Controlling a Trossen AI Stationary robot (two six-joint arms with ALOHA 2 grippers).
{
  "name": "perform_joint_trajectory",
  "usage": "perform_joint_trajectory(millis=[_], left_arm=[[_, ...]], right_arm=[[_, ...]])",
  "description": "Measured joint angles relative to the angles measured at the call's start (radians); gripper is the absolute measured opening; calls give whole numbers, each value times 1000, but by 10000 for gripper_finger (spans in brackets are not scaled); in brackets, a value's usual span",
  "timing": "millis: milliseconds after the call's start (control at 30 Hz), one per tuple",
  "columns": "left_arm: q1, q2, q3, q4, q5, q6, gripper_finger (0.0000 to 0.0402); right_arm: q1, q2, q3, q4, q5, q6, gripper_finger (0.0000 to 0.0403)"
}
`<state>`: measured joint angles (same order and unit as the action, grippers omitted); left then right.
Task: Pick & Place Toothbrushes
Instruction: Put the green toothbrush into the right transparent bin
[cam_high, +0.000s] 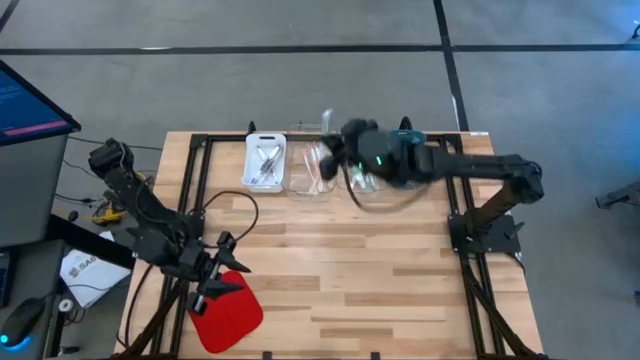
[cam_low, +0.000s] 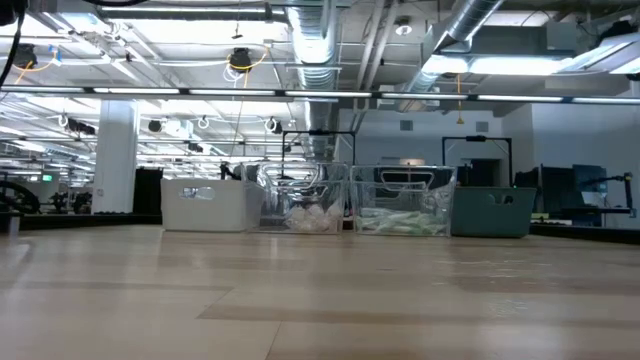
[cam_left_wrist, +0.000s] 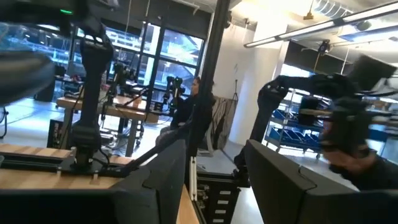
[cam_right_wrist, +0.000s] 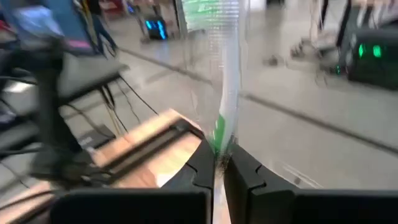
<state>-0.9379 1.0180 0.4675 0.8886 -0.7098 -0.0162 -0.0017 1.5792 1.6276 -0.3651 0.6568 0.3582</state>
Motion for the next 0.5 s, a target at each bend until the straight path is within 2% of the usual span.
perform_joint_trajectory(millis=[200,500], left_arm=[[0,28,0,0,0,-21,160],[0,45,0,-70,0,-72,154]], right_arm=[[-241,36,0,-134,-216,43,5],[-507,144,-2,-387,-412,56,5]])
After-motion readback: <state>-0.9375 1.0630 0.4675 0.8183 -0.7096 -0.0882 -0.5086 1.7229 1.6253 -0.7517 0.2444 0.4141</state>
